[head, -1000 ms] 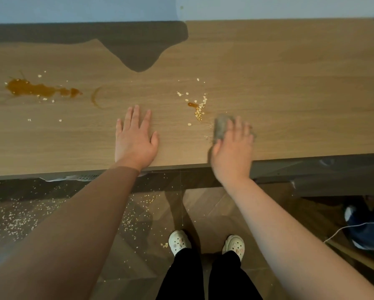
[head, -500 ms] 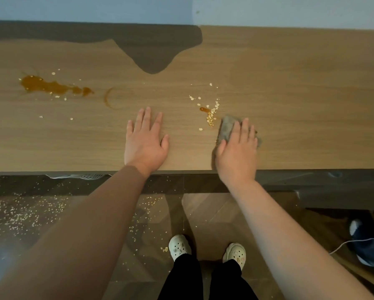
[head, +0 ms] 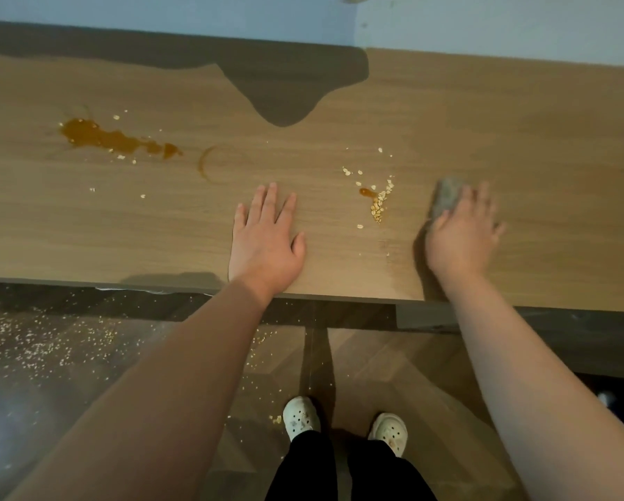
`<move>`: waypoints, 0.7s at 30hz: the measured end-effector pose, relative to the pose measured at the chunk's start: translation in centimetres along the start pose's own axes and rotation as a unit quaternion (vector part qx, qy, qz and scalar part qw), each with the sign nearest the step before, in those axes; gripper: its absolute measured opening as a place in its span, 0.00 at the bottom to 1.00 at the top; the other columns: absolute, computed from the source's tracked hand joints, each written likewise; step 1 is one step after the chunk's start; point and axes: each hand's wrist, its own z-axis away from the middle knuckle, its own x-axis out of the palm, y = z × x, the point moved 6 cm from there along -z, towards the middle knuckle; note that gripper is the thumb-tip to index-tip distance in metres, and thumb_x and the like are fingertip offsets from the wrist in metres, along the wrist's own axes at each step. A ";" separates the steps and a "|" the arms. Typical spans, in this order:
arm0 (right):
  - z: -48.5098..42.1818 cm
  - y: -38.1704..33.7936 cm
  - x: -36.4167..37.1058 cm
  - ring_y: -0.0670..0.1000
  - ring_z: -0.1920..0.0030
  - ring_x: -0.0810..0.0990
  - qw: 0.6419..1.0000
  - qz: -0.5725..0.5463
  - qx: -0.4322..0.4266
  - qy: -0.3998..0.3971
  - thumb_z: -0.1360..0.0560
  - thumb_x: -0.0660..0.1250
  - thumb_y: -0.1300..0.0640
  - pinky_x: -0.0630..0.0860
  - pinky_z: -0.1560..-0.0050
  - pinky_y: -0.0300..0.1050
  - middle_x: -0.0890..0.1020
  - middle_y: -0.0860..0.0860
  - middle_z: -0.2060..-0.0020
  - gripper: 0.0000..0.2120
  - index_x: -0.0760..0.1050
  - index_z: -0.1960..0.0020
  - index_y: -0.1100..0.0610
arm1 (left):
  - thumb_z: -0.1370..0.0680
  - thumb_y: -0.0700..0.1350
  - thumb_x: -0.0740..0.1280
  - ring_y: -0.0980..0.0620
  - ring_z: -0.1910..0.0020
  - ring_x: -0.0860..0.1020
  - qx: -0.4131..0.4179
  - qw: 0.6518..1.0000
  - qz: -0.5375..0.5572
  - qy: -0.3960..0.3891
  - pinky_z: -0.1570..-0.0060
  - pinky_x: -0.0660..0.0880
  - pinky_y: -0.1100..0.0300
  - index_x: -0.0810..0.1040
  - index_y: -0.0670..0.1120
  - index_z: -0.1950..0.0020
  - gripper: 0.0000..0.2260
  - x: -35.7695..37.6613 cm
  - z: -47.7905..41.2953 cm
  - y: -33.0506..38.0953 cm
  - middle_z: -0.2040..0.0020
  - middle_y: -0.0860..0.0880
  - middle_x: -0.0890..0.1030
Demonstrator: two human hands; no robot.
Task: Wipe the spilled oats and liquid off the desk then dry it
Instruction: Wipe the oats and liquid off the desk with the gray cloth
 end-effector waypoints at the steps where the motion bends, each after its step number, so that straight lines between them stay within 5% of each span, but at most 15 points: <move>1: -0.8 0.8 -0.2 0.59 0.22 0.52 0.998 -0.022 0.057 0.006 0.19 0.54 0.55 0.49 0.24 0.63 0.55 0.57 0.21 0.26 0.56 0.22 0.58 | 0.18 0.56 0.50 0.47 0.21 0.42 -0.002 1.000 0.001 0.002 0.23 0.44 0.46 0.47 0.50 0.19 0.28 0.0 0.0 0.0 0.20 0.45 0.45; 3: -1.0 -0.8 -0.1 0.60 0.22 0.52 0.995 -0.046 0.086 -0.005 0.20 0.57 0.56 0.49 0.24 0.61 0.56 0.58 0.22 0.28 0.56 0.22 0.59 | 0.18 0.56 0.50 0.47 0.21 0.42 -0.002 1.000 0.008 0.001 0.23 0.44 0.46 0.47 0.50 0.19 0.28 -0.1 0.0 -0.1 0.20 0.45 0.45; 7: 0.9 -4.1 0.6 0.57 0.21 0.48 0.991 0.007 -0.124 -0.043 0.20 0.55 0.58 0.44 0.24 0.58 0.52 0.55 0.21 0.29 0.52 0.21 0.57 | 0.18 0.55 0.52 0.47 0.21 0.44 0.003 1.000 0.029 -0.001 0.23 0.45 0.46 0.51 0.49 0.20 0.28 -0.2 0.1 -0.2 0.19 0.44 0.48; 9: -0.6 -2.3 -0.1 0.57 0.21 0.50 0.986 0.026 -0.158 -0.040 0.19 0.53 0.58 0.45 0.23 0.59 0.54 0.56 0.21 0.27 0.54 0.21 0.58 | 0.19 0.52 0.57 0.45 0.21 0.49 -0.008 0.998 0.058 0.012 0.23 0.47 0.46 0.58 0.47 0.22 0.27 -0.6 -0.3 -0.2 0.20 0.43 0.54; 12: -6.9 -0.1 -0.6 0.60 0.23 0.54 0.998 -0.012 -0.061 -0.022 0.21 0.55 0.60 0.49 0.24 0.61 0.57 0.58 0.22 0.27 0.58 0.23 0.61 | 0.20 0.46 0.59 0.43 0.24 0.58 -0.027 0.995 0.088 0.044 0.25 0.51 0.45 0.66 0.43 0.26 0.22 -1.3 -1.8 0.1 0.24 0.41 0.62; 15: -10.0 -2.6 0.1 0.61 0.23 0.53 0.998 -0.051 -0.001 -0.031 0.22 0.57 0.57 0.49 0.24 0.61 0.56 0.58 0.22 0.28 0.58 0.23 0.61 | 0.18 0.46 0.55 0.45 0.21 0.51 -0.024 0.994 0.093 0.042 0.23 0.48 0.46 0.58 0.44 0.22 0.24 -1.4 -4.4 1.0 0.21 0.42 0.56; 21: -7.9 -3.5 0.4 0.58 0.23 0.55 0.962 0.022 -0.268 -0.042 0.18 0.55 0.50 0.50 0.24 0.60 0.58 0.55 0.22 0.26 0.58 0.23 0.57 | 0.17 0.51 0.49 0.47 0.21 0.43 -0.039 0.999 0.036 0.011 0.24 0.44 0.47 0.48 0.50 0.20 0.26 -0.7 -8.0 1.7 0.19 0.46 0.46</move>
